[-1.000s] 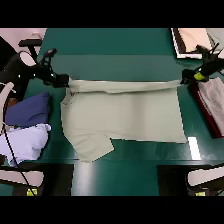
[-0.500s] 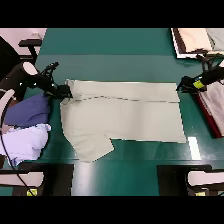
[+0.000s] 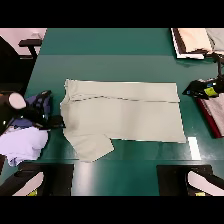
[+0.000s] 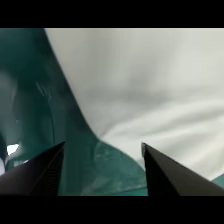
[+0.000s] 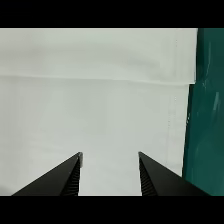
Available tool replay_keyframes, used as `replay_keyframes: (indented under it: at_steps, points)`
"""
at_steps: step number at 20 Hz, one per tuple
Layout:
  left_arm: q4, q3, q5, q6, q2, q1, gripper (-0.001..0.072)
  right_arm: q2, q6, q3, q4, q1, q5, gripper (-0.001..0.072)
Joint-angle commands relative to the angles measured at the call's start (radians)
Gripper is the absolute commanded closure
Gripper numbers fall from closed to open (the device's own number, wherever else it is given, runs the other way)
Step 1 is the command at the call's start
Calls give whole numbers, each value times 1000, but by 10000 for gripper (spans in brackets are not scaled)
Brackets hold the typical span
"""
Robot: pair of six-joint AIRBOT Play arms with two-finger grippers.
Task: Fold the shirts.
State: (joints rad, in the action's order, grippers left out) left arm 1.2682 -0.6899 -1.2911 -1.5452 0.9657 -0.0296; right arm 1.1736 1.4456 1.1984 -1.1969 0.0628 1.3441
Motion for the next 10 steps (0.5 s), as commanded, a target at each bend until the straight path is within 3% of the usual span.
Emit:
replay_keyframes:
  at_steps: [1, 6, 10]
  points:
    - [-47, 136, 15, -37, -100, 0, 137, -77, 1, -56, 2, 0, -25, 301]
    - [-217, 262, 158, -3, -98, 1, 137, -82, 1, -56, 63, -8, -37, 302]
    - [-299, 329, 193, 36, -98, 1, 138, -82, 1, -56, 80, -10, -37, 302]
